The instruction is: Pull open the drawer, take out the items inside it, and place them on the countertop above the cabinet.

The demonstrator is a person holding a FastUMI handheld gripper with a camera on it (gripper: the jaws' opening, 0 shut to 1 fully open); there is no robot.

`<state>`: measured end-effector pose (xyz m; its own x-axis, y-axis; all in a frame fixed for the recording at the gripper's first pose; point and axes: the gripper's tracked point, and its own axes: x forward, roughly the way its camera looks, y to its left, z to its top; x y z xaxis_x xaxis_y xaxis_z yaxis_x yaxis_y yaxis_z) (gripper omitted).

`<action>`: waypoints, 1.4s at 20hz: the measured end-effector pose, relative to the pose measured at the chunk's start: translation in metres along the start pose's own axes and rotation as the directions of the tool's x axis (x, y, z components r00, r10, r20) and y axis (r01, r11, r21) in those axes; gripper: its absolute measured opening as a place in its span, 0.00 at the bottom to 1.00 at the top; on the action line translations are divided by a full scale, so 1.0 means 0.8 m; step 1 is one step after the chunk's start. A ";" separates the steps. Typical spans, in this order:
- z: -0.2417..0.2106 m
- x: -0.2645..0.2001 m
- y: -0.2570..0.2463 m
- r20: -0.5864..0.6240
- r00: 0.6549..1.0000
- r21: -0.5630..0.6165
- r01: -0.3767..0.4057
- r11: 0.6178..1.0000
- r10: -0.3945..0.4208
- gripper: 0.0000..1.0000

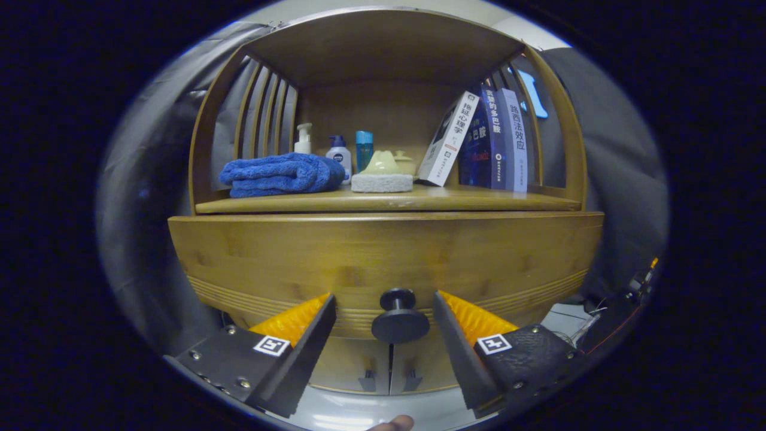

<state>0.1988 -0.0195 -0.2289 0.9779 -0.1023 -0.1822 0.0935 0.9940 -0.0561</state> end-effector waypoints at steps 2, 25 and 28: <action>0.000 0.012 0.000 -0.010 1.000 0.017 0.000 1.000 0.000 0.98; -0.003 -0.002 0.015 -0.072 0.997 -0.054 0.022 0.998 -0.025 0.98; 0.018 -0.040 0.022 -0.030 0.999 -0.036 0.024 0.999 -0.025 0.99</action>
<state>0.1721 0.0017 -0.2102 0.9693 -0.1285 -0.2096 0.1104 0.9893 -0.0958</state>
